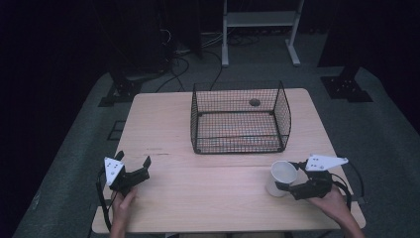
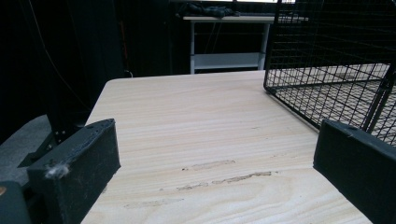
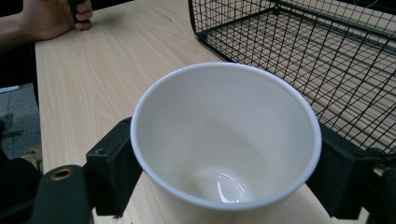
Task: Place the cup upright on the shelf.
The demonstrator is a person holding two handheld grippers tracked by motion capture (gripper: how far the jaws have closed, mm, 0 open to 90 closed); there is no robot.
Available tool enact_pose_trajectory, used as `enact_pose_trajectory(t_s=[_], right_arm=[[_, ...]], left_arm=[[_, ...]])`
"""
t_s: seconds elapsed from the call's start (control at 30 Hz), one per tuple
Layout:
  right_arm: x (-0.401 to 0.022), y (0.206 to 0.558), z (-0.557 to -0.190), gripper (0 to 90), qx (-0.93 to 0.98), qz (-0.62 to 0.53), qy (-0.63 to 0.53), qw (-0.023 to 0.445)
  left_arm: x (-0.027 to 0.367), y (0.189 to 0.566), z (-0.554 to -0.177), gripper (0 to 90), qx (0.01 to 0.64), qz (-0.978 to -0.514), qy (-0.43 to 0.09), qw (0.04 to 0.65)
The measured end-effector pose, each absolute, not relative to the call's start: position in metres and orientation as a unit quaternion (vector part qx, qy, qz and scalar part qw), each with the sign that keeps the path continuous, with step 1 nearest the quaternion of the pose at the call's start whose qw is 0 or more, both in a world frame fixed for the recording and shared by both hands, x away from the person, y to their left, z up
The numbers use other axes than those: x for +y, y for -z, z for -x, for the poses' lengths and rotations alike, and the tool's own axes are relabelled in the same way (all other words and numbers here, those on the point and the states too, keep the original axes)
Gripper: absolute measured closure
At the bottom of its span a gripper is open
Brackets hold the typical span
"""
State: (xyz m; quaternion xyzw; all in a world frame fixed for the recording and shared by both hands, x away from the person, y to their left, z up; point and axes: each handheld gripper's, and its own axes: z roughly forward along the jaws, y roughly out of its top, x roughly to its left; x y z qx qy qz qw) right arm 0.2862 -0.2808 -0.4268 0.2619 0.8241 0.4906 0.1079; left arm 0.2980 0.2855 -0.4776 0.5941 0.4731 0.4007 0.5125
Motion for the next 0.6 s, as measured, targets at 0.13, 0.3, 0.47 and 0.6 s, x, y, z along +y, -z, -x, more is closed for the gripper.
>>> enact_pose_trajectory(t_s=[0.13, 0.3, 0.47, 0.6], right_arm=[[-0.282, 0.421, -0.289, 19.6, 0.822, -0.259, -0.497, 0.104], [-0.283, 0.409, -0.297, 19.7, 0.822, -0.256, -0.5, 0.095], [-0.282, 0.402, -0.303, 19.7, 0.823, -0.254, -0.5, 0.086], [-0.281, 0.394, -0.31, 19.7, 0.822, -0.253, -0.503, 0.08]], left_arm=[[0.286, 0.478, -0.298, 0.0, 0.474, -0.594, -0.401, 0.512], [0.285, 0.478, -0.298, 0.0, 0.473, -0.594, -0.401, 0.512], [0.285, 0.478, -0.298, 0.0, 0.473, -0.594, -0.401, 0.513], [0.285, 0.478, -0.298, 0.0, 0.472, -0.595, -0.401, 0.512]])
